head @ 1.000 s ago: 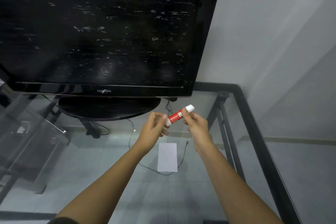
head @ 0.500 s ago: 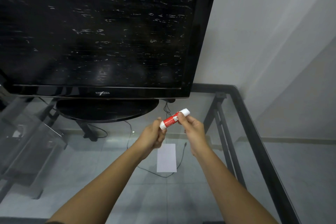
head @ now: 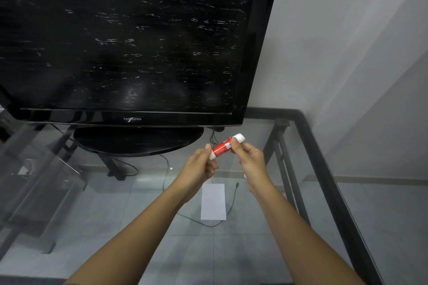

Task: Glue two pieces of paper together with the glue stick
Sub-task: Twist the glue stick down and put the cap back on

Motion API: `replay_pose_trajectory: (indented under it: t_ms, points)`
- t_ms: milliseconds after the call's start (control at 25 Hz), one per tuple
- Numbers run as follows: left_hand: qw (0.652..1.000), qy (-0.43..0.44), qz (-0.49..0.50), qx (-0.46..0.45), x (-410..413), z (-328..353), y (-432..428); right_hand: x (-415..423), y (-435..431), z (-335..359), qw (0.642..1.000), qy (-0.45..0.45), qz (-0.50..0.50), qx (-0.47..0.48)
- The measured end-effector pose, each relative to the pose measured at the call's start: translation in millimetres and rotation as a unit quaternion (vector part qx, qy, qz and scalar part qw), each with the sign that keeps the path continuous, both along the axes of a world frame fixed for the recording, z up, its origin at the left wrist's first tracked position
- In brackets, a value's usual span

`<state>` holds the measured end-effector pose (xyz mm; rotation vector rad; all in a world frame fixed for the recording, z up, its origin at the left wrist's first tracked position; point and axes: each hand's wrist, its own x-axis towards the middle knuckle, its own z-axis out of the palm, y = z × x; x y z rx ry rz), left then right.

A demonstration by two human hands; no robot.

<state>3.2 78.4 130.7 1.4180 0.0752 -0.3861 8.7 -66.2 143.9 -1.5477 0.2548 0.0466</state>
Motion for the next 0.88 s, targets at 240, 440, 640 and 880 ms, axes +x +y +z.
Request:
replay_pose_trajectory:
  t_ms: [240, 440, 640, 880]
  points:
    - [0.999, 0.006, -0.004, 0.031, -0.3, -5.0, 2.6, -1.0, 2.6, -1.5, 1.0, 0.001, 0.009, -0.007]
    - [0.998, -0.063, 0.028, 0.0, -2.4, -7.6, 1.0, -0.8, 0.8, -0.9, 1.0, -0.004, 0.01, -0.004]
    - [0.995, -0.089, 0.034, 0.01, -0.4, -5.5, 2.4, 1.5, 0.7, 1.5, 1.0, -0.01, 0.01, -0.009]
    - [0.996, -0.074, 0.016, 0.056, 1.0, -4.9, 1.9, 4.5, 0.3, 1.7, 1.0, -0.021, 0.014, -0.011]
